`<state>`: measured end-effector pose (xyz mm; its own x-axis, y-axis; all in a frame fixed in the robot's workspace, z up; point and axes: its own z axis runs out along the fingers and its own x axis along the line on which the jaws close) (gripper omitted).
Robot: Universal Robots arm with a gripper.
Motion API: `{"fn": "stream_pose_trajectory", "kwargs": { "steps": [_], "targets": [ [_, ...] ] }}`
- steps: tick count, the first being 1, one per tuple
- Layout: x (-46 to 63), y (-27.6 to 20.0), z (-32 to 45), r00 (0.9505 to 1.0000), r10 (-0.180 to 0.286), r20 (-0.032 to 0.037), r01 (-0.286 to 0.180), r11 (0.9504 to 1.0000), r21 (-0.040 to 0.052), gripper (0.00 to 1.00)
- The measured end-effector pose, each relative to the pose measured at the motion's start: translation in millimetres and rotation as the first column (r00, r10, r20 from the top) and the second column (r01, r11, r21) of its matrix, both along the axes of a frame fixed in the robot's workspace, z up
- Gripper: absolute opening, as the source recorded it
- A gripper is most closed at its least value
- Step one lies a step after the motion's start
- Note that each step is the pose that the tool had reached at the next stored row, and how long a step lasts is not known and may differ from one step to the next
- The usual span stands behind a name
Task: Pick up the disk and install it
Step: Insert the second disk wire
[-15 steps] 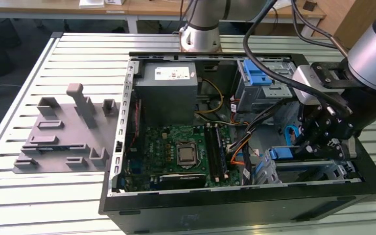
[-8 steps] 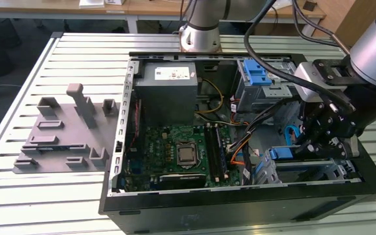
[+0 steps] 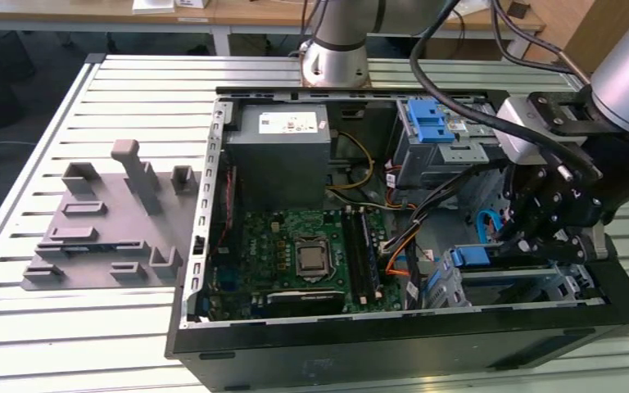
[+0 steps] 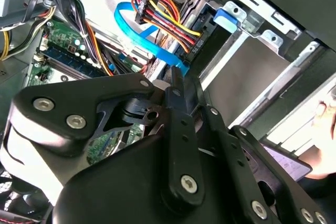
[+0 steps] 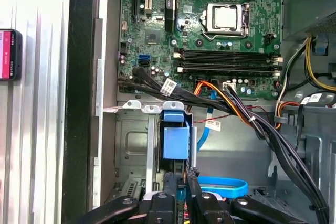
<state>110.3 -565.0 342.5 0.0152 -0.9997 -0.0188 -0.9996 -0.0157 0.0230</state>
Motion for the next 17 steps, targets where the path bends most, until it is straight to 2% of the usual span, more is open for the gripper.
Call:
{"fn": "stream_pose_trajectory", "kwargs": {
  "steps": [3, 5, 17],
  "targets": [
    [0.0, 0.0, 2.6, 1.0000, 0.000, 0.0000, 0.000, 1.0000, -0.0045, 0.22],
    [0.0, 0.0, 3.5, 1.0000, 0.000, 0.0001, 0.000, 1.0000, -0.0054, 0.11],
    [0.0, 0.0, 6.6, 1.0000, 0.000, 0.0000, 0.000, 1.0000, -0.0067, 0.11]
  ]
}}
